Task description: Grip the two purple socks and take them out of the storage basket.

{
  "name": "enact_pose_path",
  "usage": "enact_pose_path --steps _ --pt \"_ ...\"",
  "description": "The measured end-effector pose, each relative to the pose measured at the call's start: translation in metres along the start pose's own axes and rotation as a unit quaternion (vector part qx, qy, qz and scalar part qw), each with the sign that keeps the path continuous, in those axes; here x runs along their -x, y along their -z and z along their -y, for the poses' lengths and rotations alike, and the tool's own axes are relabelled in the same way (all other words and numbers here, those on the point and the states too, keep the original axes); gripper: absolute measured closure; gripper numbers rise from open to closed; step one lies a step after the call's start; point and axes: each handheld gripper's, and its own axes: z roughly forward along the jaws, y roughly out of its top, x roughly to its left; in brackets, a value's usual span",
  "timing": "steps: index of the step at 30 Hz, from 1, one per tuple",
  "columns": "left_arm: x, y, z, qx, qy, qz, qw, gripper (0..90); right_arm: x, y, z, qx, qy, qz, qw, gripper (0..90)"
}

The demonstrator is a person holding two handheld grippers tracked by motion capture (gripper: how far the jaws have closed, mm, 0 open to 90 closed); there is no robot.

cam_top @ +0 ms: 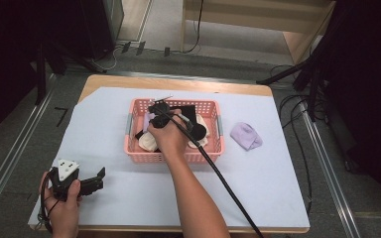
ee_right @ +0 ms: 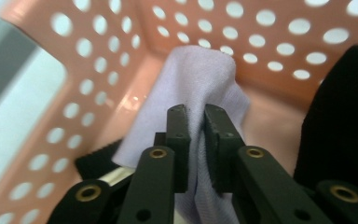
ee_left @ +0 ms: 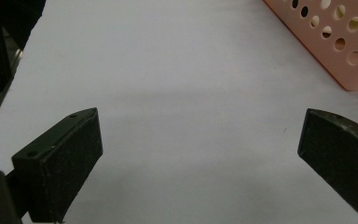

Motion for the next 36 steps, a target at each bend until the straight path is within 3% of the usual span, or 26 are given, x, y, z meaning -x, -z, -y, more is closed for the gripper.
enact_pose_path --steps 7,10,11,14,17,21,25,29,36 --pt "0.0 0.0 0.0 -0.001 -0.002 -0.001 1.0 0.5 -0.002 0.018 -0.002 0.059 0.005 -0.02 0.998 84.0" --pt "0.001 0.0 0.0 -0.001 -0.004 -0.004 1.0 0.5 -0.001 0.027 -0.003 0.09 0.005 -0.026 0.9956 84.0" --pt "0.001 0.0 0.0 -0.002 -0.003 -0.005 1.0 0.5 -0.001 0.035 -0.004 0.112 0.01 -0.032 0.9932 84.0" --pt "0.002 0.0 0.0 -0.002 -0.004 -0.005 1.0 0.5 -0.001 0.04 -0.004 0.123 0.014 -0.032 0.9918 84.0" --pt "0.002 0.0 0.0 -0.001 -0.003 -0.005 1.0 0.5 0.0 0.053 -0.004 0.156 0.028 -0.035 0.9867 84.0" --pt "0.002 0.0 0.0 0.0 -0.003 -0.005 1.0 0.5 0.001 0.061 -0.004 0.179 0.033 -0.045 0.9823 83.9" --pt "0.002 0.0 0.0 0.0 -0.004 -0.005 1.0 0.5 0.008 0.072 -0.003 0.209 0.039 -0.039 0.9763 84.0" --pt "0.002 0.0 0.0 -0.001 -0.007 -0.006 1.0 0.5 0.012 0.077 -0.002 0.22 0.038 -0.037 0.974 84.0" --pt "0.002 -0.001 0.0 0.0 -0.005 -0.006 1.0 0.5 0.019 0.091 0.0 0.255 0.046 -0.035 0.9651 84.0"
